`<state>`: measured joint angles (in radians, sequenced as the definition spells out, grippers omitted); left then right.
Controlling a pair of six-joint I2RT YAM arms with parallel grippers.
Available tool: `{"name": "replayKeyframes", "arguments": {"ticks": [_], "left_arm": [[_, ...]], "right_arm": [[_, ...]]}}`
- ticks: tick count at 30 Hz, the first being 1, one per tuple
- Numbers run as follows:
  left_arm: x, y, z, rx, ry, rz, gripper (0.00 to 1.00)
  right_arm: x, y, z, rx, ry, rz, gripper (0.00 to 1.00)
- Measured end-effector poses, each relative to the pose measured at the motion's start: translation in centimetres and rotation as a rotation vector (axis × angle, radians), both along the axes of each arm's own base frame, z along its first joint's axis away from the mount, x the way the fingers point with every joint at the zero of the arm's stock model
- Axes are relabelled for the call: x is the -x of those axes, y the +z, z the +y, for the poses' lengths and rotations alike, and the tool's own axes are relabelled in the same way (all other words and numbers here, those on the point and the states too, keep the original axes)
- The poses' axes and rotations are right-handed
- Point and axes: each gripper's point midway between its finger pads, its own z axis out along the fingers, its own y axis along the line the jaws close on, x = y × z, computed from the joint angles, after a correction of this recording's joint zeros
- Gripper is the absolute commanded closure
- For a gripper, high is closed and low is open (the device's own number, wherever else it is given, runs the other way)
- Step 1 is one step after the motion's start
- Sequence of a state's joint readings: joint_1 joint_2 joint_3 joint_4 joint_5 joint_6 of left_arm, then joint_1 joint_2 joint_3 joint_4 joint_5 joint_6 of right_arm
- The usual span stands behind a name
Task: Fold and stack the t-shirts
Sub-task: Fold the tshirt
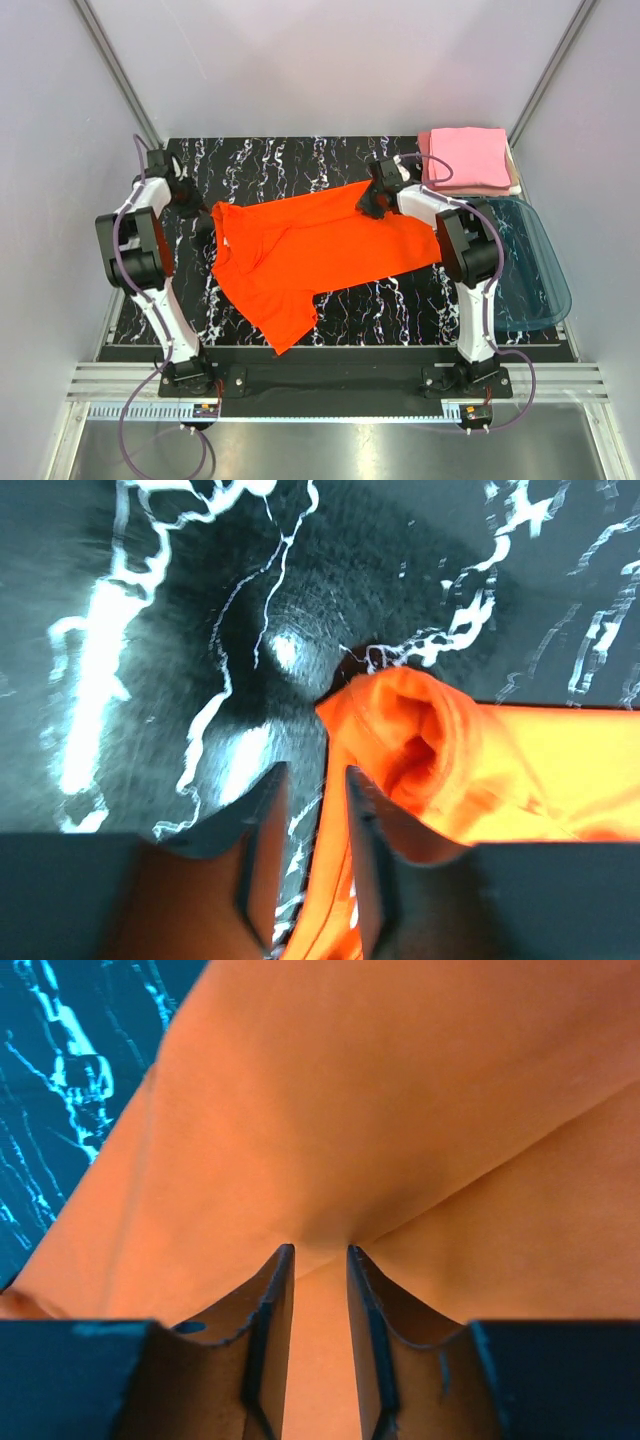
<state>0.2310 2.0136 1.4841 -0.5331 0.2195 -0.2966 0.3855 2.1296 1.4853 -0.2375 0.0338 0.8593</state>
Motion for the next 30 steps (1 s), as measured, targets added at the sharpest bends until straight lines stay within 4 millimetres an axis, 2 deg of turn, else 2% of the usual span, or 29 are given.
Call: {"name": "replayKeyframes", "arguments": {"ticks": [4, 6, 9, 13, 16, 18, 22, 25, 29, 30], "left_arm": [[-0.6, 3.8, 0.2, -0.024, -0.003, -0.092, 0.61], [-1.2, 5.7, -0.1, -0.013, -0.012, -0.14, 0.6], [-2.5, 7.7, -0.9, 0.031, -0.034, -0.205, 0.6], [-3.4, 7.8, -1.8, 0.088, -0.059, -0.22, 0.62], [-3.8, 5.7, -2.2, 0.125, -0.067, -0.186, 0.62], [-3.8, 3.9, -2.4, 0.145, -0.07, -0.149, 0.62], [-3.4, 0.6, -2.7, 0.18, -0.068, -0.078, 0.61], [-3.2, -0.5, -2.9, 0.197, -0.067, -0.054, 0.61], [-3.5, -0.8, -3.1, 0.212, -0.067, -0.051, 0.62], [-3.6, -0.7, -3.1, 0.213, -0.068, -0.053, 0.72]], "right_arm": [[-0.2, 1.6, 1.9, -0.009, 0.027, -0.02, 0.63], [0.0, 2.6, 3.6, -0.021, 0.053, -0.036, 0.63], [0.9, 4.7, 7.8, -0.051, 0.116, -0.072, 0.63], [1.8, 7.7, 14.5, -0.105, 0.22, -0.145, 0.65], [2.0, 8.3, 18.1, -0.14, 0.28, -0.175, 0.68], [1.8, 7.6, 18.9, -0.137, 0.297, -0.175, 0.69], [0.4, 5.4, 18.8, -0.095, 0.309, -0.175, 0.71], [-0.7, 3.8, 18.5, -0.066, 0.321, -0.179, 0.71], [-1.1, 2.1, 17.9, -0.043, 0.32, -0.161, 0.72], [-1.3, 1.8, 17.7, -0.041, 0.316, -0.156, 0.72]]}}
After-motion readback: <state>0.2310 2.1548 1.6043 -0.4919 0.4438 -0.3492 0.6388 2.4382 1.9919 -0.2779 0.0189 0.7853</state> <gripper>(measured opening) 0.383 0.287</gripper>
